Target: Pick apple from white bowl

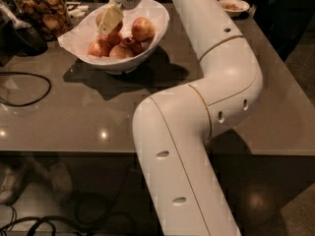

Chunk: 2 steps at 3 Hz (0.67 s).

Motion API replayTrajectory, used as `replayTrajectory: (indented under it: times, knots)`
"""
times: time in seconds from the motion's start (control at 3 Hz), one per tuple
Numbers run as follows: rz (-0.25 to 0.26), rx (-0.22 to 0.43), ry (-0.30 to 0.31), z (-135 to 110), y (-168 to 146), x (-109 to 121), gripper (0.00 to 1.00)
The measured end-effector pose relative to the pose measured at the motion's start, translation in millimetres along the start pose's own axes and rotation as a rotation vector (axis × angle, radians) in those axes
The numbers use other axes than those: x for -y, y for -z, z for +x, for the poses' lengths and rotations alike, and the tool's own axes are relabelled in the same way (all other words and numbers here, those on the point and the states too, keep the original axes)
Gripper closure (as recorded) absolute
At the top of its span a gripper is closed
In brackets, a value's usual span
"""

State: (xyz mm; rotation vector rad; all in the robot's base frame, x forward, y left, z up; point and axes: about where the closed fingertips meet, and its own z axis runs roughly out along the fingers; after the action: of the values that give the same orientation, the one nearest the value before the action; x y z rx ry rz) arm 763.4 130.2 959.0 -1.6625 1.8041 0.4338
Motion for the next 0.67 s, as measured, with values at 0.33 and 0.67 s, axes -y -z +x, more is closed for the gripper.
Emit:
replayTrajectory:
  times: [0.33, 0.67]
  knots:
    - [-0.005, 0.058, 0.010, -13, 14, -4, 1.00]
    - [-0.031, 0.120, 0.030, -27, 29, -15, 1.00]
